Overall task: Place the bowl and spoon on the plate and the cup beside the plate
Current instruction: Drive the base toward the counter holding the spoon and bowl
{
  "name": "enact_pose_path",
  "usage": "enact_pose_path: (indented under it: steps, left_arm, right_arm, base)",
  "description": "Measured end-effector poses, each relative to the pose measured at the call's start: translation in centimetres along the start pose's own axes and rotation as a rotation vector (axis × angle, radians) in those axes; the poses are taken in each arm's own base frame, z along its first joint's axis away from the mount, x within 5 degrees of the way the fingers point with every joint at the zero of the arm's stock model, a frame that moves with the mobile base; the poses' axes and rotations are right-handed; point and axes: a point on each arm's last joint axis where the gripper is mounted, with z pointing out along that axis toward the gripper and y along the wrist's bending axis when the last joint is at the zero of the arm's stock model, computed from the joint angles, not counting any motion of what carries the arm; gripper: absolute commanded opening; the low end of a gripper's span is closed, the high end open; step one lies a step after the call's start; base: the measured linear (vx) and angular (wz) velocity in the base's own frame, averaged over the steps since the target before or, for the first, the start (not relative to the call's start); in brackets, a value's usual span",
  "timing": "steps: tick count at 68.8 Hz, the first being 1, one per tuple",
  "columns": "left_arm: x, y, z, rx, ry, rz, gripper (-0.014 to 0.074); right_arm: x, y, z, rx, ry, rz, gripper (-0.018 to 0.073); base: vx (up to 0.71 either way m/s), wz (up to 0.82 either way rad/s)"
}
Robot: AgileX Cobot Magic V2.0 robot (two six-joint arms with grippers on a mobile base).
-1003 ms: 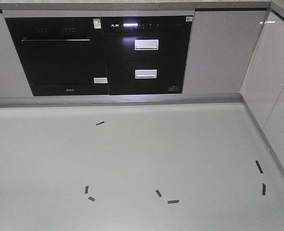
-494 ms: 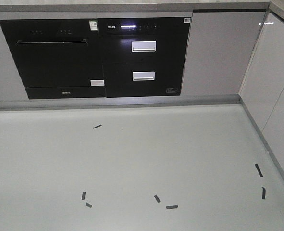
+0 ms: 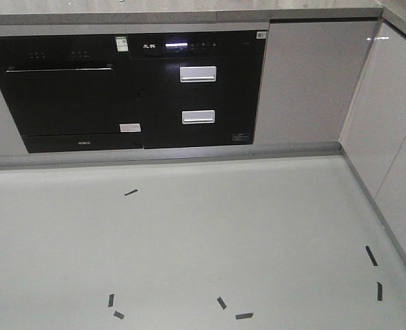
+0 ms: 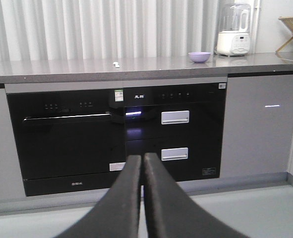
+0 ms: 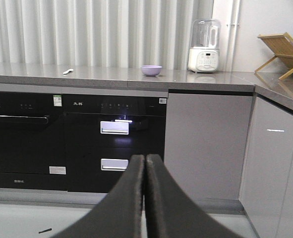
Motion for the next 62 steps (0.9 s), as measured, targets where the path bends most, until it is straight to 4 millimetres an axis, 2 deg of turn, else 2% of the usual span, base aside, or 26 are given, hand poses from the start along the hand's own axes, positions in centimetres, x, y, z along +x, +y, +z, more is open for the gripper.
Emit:
enact_pose_path:
  steps: [62]
  left_arm:
    - [-0.01, 0.00, 0.00, 0.000, -0.001, 0.000, -0.0007]
  right_arm:
    - [0.00, 0.00, 0.00, 0.000, 0.000, 0.000, -0.0011]
  base:
    - [0.24, 0.06]
